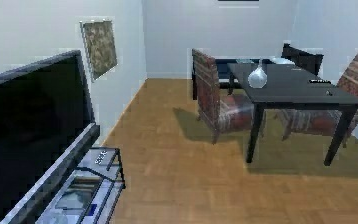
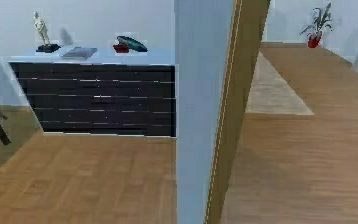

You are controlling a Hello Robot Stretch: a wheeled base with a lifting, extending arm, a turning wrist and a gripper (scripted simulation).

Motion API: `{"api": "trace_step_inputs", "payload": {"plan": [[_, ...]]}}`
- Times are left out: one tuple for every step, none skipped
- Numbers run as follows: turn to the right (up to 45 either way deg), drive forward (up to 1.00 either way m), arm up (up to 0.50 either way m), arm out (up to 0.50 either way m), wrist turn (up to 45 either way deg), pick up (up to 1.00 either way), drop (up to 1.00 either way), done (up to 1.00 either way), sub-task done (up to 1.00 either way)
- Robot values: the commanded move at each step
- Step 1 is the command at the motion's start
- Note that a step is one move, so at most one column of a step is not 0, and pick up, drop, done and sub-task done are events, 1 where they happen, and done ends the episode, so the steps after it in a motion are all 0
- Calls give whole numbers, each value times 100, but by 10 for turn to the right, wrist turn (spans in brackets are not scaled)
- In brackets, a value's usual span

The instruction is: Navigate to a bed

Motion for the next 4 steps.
{"api": "trace_step_inputs", "payload": {"plan": [[30, 0, 0, 0, 0, 0, 0, 0, 0], [270, 0, 0, 0, 0, 0, 0, 0, 0], [0, 30, 0, 0, 0, 0, 0, 0, 0], [-330, 0, 0, 0, 0, 0, 0, 0, 0]]}}
